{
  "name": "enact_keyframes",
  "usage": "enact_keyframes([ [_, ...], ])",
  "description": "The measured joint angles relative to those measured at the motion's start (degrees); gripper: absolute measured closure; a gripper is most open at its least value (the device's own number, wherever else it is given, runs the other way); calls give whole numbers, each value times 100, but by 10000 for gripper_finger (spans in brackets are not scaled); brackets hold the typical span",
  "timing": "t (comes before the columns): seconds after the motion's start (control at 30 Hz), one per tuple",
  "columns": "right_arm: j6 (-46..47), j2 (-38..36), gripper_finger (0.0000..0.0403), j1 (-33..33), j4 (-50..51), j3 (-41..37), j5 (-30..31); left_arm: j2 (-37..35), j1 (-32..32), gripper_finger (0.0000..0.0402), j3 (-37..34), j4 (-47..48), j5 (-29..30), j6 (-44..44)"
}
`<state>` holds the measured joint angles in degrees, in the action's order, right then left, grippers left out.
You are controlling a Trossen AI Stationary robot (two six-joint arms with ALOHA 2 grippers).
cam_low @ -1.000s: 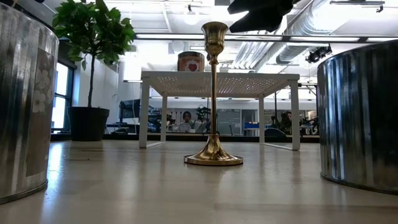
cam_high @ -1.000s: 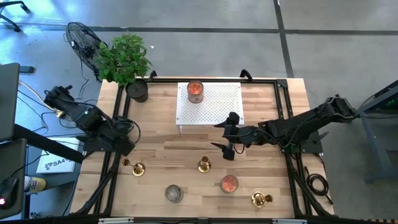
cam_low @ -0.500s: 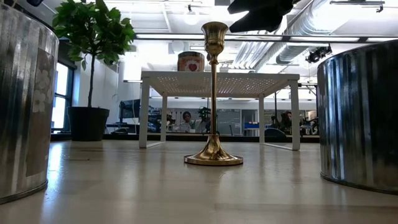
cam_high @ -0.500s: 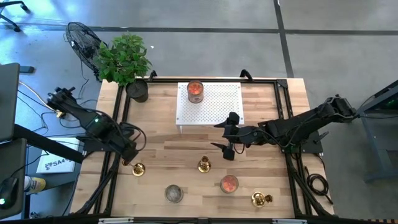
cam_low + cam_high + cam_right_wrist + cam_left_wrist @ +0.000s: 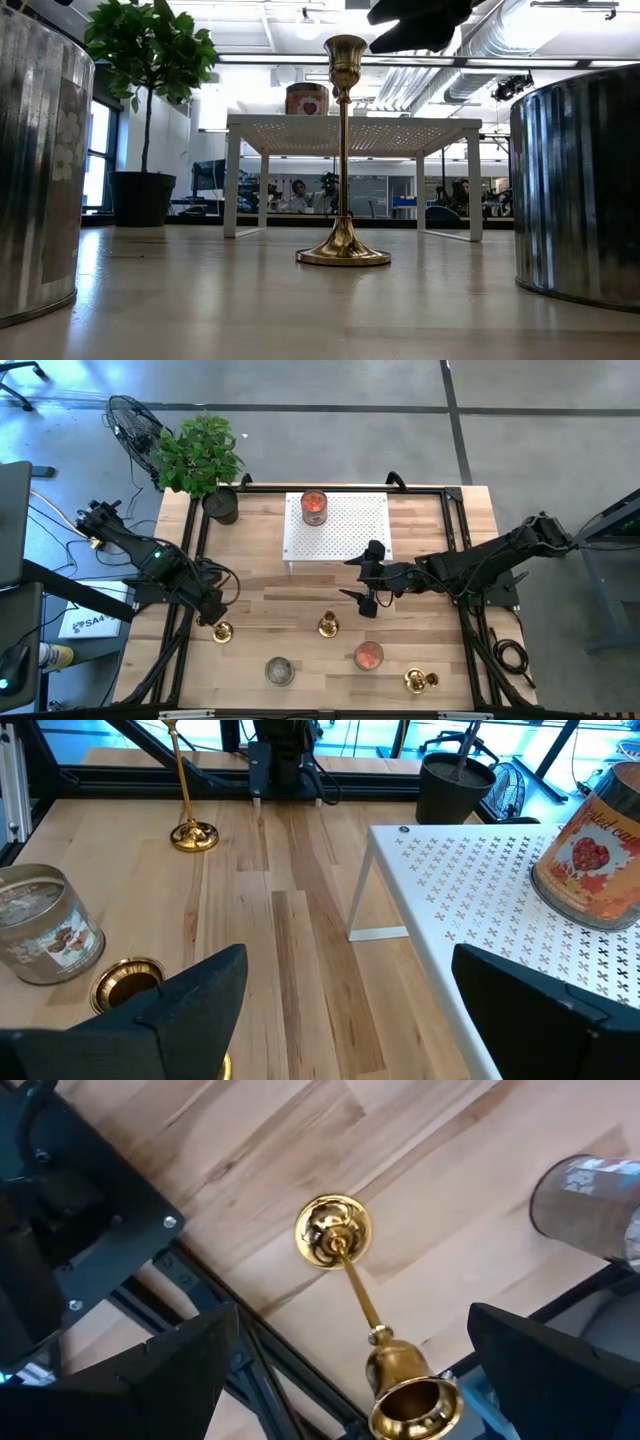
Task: Pick & Place candle stick holders
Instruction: Put the left gold candle holder on the shelf
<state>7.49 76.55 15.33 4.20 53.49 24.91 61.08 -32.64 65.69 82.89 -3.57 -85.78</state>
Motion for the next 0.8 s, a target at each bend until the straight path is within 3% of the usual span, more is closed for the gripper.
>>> enact_keyframes([
  [0.53,17,-2,57,2,73,0,-5,0,-10,15,0,-26,-105,-155],
  [0.8,20,0,57,2,82,0,-140,0,-515,15,0,-27,-31,-738],
])
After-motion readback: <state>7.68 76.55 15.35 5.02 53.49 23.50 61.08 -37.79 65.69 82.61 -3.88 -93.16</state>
